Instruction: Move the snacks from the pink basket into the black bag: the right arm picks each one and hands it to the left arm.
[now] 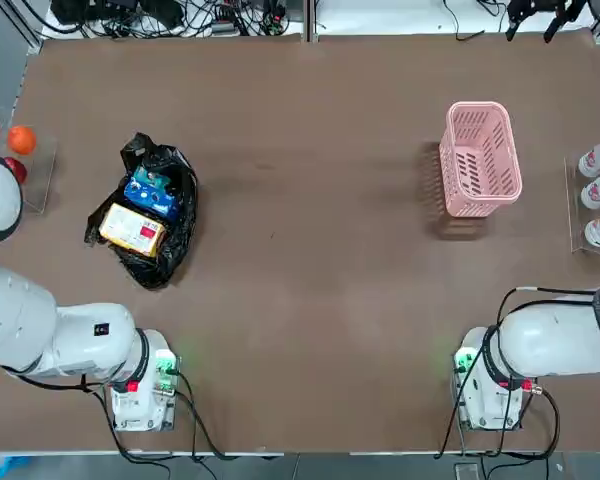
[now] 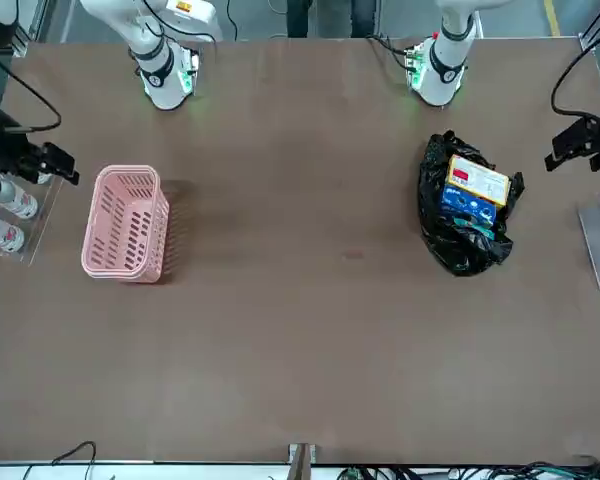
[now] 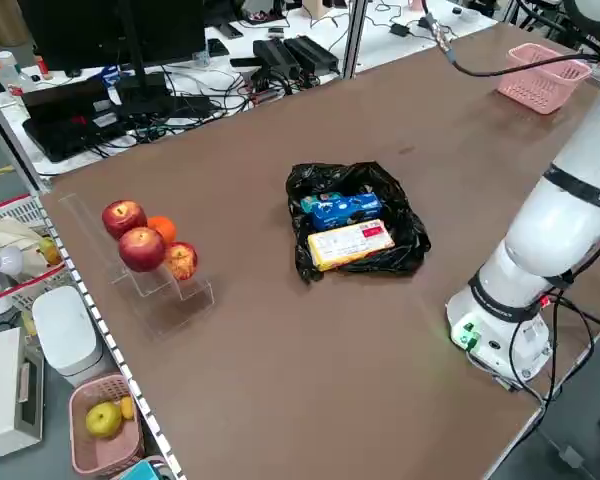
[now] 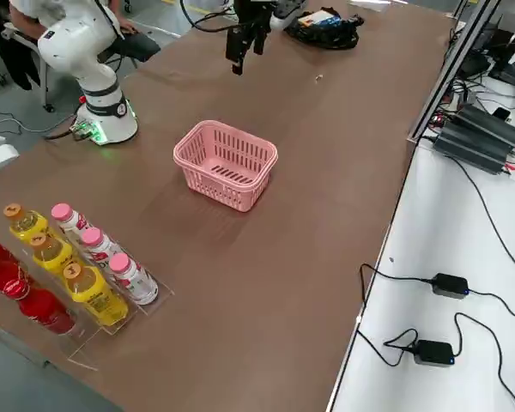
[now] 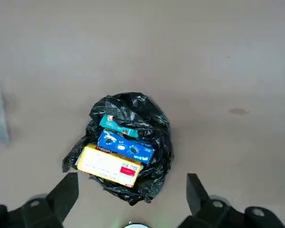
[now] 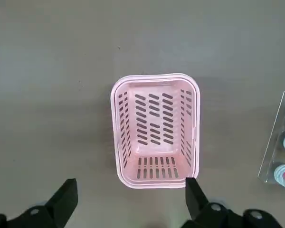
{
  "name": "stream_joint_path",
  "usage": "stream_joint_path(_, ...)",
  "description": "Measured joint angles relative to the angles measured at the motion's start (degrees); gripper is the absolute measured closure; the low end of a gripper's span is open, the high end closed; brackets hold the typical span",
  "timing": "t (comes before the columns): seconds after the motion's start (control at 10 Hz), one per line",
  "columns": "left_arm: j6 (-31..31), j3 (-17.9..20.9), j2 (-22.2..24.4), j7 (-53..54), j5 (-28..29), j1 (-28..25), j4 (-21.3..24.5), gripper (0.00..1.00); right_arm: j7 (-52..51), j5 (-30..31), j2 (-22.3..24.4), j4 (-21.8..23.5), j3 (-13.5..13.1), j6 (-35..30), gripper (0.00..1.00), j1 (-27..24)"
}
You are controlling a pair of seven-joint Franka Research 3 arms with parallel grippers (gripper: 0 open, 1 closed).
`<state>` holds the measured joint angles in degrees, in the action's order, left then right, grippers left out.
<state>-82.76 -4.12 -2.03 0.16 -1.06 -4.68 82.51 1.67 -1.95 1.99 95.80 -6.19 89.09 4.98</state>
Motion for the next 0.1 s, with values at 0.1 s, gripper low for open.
stream_joint_path(0.1,-0.47,-1.14,0.01,-0.18,1.60,0.24,-0.03,0.00,0.00,0.01,0.01,0.00,0.01,0.01,0.00,0.00)
